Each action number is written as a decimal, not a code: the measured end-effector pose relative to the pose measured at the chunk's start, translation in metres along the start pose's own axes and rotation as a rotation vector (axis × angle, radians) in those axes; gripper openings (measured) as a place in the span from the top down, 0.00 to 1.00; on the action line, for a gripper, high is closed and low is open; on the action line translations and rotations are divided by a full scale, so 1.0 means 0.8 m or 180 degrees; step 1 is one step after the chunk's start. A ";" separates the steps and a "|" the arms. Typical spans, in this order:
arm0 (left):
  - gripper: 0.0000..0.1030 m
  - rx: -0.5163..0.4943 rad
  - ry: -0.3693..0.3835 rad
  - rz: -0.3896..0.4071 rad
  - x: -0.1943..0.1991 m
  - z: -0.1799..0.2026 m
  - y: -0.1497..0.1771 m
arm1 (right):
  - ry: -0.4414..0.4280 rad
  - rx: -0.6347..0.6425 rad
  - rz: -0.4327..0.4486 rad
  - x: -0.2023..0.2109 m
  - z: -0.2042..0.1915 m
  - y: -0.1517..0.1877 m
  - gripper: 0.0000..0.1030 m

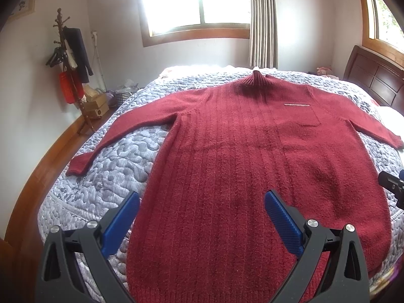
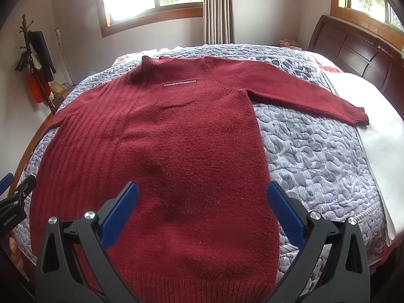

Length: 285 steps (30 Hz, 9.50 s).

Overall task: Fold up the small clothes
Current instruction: 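Move the right tool to the sleeve cuff and grasp it, then carry the grasped cuff across the sweater body and release it, then grasp the other sleeve cuff with the left tool, then fold the held sleeve across the sweater body with the left tool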

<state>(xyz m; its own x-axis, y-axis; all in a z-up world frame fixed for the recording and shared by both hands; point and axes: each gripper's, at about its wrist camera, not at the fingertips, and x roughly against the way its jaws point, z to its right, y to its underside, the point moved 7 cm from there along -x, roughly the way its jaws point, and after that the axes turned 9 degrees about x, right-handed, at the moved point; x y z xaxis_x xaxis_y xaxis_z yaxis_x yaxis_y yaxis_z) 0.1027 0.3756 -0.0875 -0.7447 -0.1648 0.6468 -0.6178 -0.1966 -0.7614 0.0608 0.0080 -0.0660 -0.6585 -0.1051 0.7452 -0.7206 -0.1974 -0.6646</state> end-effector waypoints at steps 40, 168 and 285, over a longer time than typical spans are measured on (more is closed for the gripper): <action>0.04 -0.0219 0.0607 -0.0228 -0.161 0.370 -0.132 | 0.0029 -0.1374 -0.0821 -0.196 0.590 -0.067 0.03; 0.52 0.0676 0.0753 -0.0792 -0.295 0.128 -0.174 | -0.1243 -0.0381 -0.0538 -0.213 0.128 -0.183 0.67; 0.38 0.0314 0.1494 -0.0804 -0.177 0.043 -0.185 | -0.0817 0.0676 -0.0520 -0.142 -0.027 -0.166 0.15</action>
<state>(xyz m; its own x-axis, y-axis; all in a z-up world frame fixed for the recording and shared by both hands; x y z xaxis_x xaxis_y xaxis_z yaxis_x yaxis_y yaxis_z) 0.3079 0.3951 -0.0650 -0.6230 0.3444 0.7023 -0.7822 -0.2679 -0.5625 0.2263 0.0674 -0.0637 -0.4432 -0.2913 0.8478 -0.7328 -0.4269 -0.5298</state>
